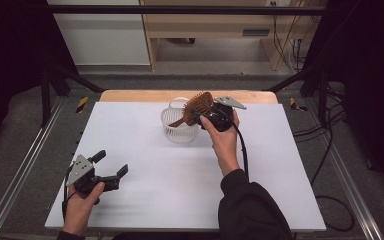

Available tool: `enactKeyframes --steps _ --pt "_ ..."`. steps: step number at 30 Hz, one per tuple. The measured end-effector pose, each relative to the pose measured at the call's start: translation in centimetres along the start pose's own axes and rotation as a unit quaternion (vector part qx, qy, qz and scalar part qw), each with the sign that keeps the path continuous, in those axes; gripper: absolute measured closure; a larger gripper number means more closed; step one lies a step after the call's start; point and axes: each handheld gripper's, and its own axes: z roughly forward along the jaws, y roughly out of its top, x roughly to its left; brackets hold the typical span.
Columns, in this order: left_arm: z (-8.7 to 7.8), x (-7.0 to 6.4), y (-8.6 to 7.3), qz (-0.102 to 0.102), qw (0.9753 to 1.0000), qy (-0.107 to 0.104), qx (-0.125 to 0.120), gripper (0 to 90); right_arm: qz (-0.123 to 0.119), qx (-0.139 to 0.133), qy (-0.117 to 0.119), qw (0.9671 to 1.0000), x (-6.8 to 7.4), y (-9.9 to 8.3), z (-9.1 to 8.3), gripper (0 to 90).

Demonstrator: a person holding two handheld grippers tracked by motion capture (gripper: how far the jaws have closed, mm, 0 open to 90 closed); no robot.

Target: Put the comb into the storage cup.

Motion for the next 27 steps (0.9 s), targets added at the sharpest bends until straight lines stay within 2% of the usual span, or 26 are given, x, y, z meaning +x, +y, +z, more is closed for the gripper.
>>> enactKeyframes --steps 14,27 --pt "0.0 0.0 0.0 0.002 1.0000 0.003 0.001 1.7 -0.016 0.003 0.012 0.9998 0.1 0.3 -0.7 5.2" --pt "0.0 0.0 0.0 0.002 1.0000 0.003 0.000 1.7 -0.036 -0.017 0.007 0.9992 0.1 0.7 -1.9 5.7"
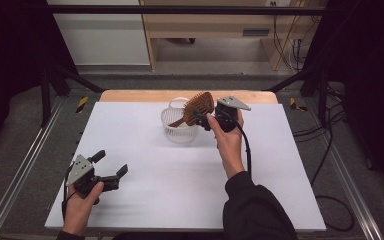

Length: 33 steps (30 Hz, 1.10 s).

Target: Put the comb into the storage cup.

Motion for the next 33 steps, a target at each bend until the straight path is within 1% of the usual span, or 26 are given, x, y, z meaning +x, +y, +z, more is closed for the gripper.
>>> enactKeyframes --steps 4,15,19,24,29,33 --pt "0.0 0.0 0.0 0.001 1.0000 0.000 0.001 1.7 -0.008 -0.004 -0.008 0.9999 0.0 0.1 -0.4 5.2" --pt "0.0 0.0 0.0 0.001 1.0000 0.001 0.001 1.7 -0.014 -0.024 -0.015 0.9995 0.0 0.6 -1.3 6.5" --pt "0.0 0.1 0.0 0.001 1.0000 0.001 0.001 1.7 -0.023 -0.027 -0.021 0.9992 0.1 0.7 -1.6 6.4" --pt "0.0 0.1 0.0 0.003 1.0000 0.002 0.001 1.6 -0.030 -0.039 -0.026 0.9984 0.2 1.0 -2.4 6.7" --pt "-0.1 0.1 0.0 0.001 1.0000 0.003 0.000 1.7 -0.035 -0.050 -0.031 0.9977 0.1 1.2 -3.1 6.9" --pt "-0.1 0.1 0.0 0.002 1.0000 0.003 0.000 1.7 -0.037 -0.052 -0.031 0.9975 0.0 1.4 -3.6 6.8"
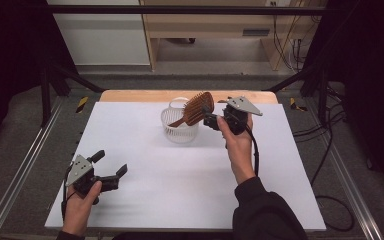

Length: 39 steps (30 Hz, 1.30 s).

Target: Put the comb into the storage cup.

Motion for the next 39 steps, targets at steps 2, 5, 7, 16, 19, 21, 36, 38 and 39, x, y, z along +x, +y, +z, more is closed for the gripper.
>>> enactKeyframes --steps 2,5,7,16,19,21,36,38,39 --pt "0.0 0.0 0.0 0.000 1.0000 0.000 0.000 1.6 -0.002 -0.001 -0.002 1.0000 -0.1 0.1 -0.2 6.8" --pt "0.0 0.0 0.0 0.000 1.0000 0.001 -0.001 1.7 -0.005 -0.004 -0.005 1.0000 -0.2 0.2 -0.5 6.6" --pt "0.0 0.0 0.0 0.000 1.0000 0.002 -0.001 1.7 -0.003 -0.005 -0.006 1.0000 -0.3 0.2 -0.7 6.2" --pt "-0.1 0.1 0.0 0.000 1.0000 0.004 -0.001 1.7 -0.008 -0.024 -0.017 0.9995 -0.9 0.5 -1.5 6.0" --pt "-0.1 0.1 0.0 -0.001 1.0000 0.004 -0.001 1.7 -0.012 -0.028 -0.023 0.9993 -1.0 0.6 -1.8 6.0" --pt "-0.1 0.1 0.0 -0.001 1.0000 0.004 -0.001 1.7 -0.016 -0.030 -0.024 0.9991 -1.2 0.6 -2.0 5.8" --pt "-0.4 0.4 0.1 -0.002 0.9999 0.011 -0.008 1.6 -0.022 -0.025 -0.014 0.9993 -2.5 0.6 -3.7 2.9" --pt "-0.5 0.4 0.1 -0.002 0.9999 0.011 -0.010 1.7 -0.020 -0.028 -0.015 0.9993 -2.8 0.6 -4.0 2.4" --pt "-0.6 0.3 0.2 -0.004 0.9999 0.011 -0.012 1.6 -0.018 -0.028 -0.014 0.9993 -2.9 0.5 -4.1 2.0"
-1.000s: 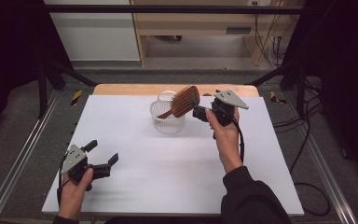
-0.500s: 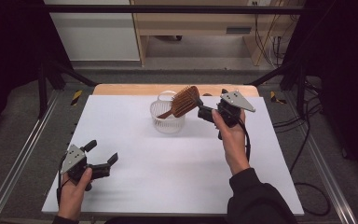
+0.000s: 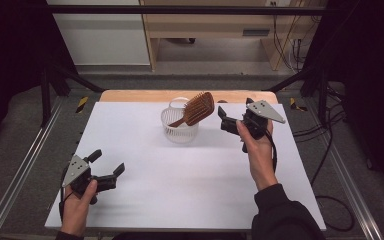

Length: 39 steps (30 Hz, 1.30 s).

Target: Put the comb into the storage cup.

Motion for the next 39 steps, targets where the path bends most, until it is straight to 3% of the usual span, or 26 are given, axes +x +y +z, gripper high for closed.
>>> enactKeyframes --steps 16,34,39 --pt "-1.2 0.1 0.5 -0.004 0.9997 0.006 -0.023 1.5 0.003 -0.001 0.006 1.0000 -2.1 -1.4 -2.9 3.0" --pt "-2.9 0.9 0.4 -0.011 0.9992 0.014 -0.037 1.1 -0.007 0.000 -0.005 1.0000 -4.3 -3.4 -5.4 2.6" --pt "-3.3 1.0 0.4 -0.011 0.9990 0.017 -0.039 1.1 0.001 -0.002 -0.013 0.9999 -4.9 -3.9 -6.2 2.6"
